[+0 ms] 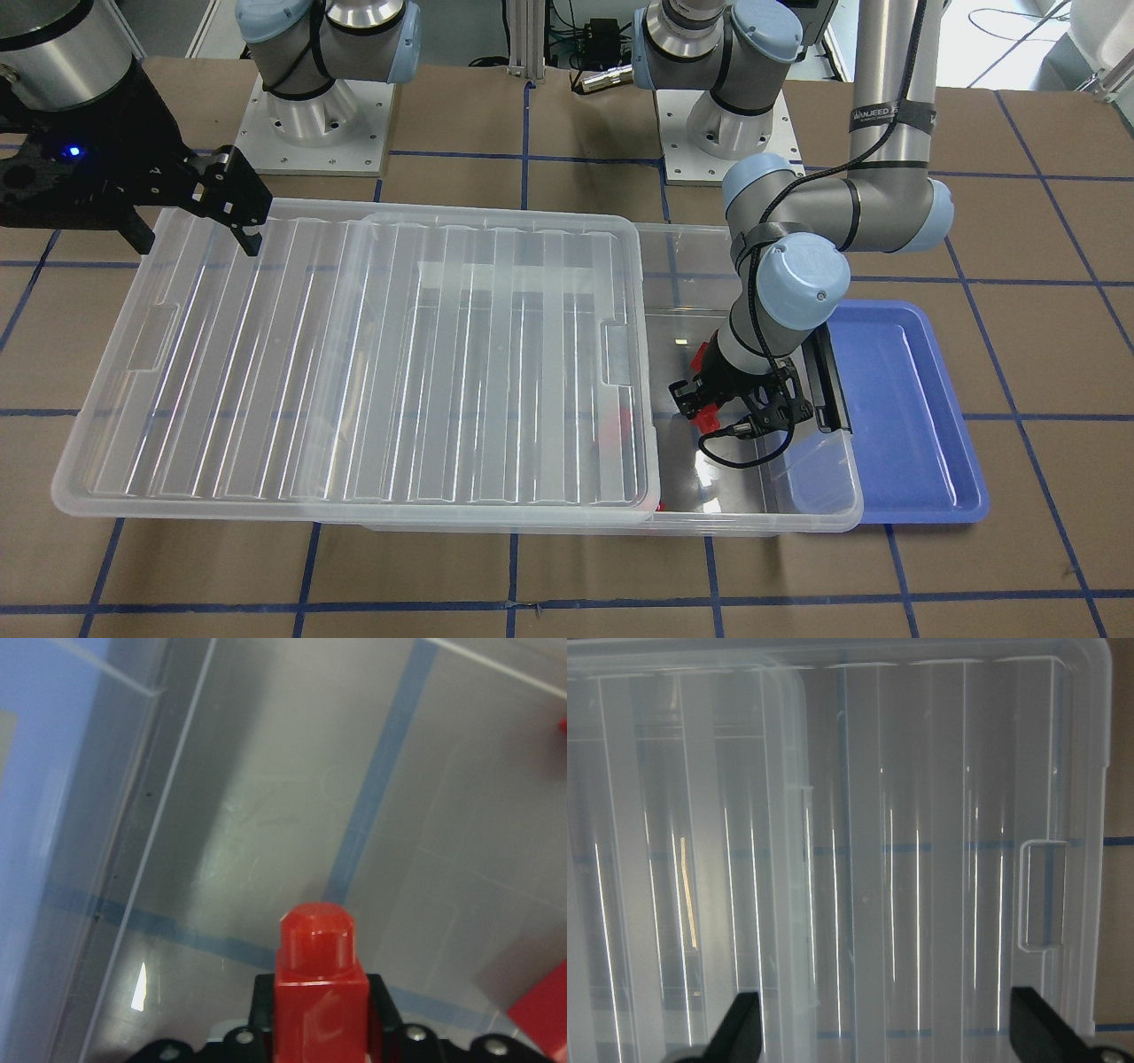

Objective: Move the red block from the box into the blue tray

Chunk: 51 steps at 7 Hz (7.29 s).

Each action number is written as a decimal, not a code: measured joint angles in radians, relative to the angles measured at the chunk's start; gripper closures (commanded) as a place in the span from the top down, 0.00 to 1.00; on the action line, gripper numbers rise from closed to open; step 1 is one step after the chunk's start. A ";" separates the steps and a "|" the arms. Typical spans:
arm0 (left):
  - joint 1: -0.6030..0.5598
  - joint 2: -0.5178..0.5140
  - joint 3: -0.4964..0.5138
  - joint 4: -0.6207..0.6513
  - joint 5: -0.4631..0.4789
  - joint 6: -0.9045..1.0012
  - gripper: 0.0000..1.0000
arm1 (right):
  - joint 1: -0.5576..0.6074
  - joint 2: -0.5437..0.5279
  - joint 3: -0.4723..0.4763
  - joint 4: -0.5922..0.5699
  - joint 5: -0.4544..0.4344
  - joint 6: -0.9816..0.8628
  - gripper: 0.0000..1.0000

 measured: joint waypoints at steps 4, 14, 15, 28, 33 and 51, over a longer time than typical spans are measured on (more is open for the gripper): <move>0.001 0.054 0.249 -0.344 -0.019 0.006 0.00 | 0.000 0.001 0.006 -0.009 0.011 -0.001 1.00; 0.474 0.029 0.273 -0.448 -0.020 0.844 0.00 | -0.234 0.010 -0.001 0.054 -0.045 -0.252 1.00; 0.478 0.020 0.221 -0.372 -0.021 0.858 0.00 | -0.294 0.011 0.005 0.056 -0.049 -0.334 1.00; 0.162 0.110 0.451 -0.653 0.089 0.427 1.00 | -0.394 0.090 0.291 -0.215 -0.090 -0.468 1.00; -0.006 0.232 0.500 -0.751 0.073 0.345 1.00 | -0.343 0.080 0.316 -0.231 -0.077 -0.423 1.00; 0.030 0.293 0.409 -0.688 0.046 0.397 1.00 | 0.041 0.015 0.026 0.020 -0.069 -0.105 1.00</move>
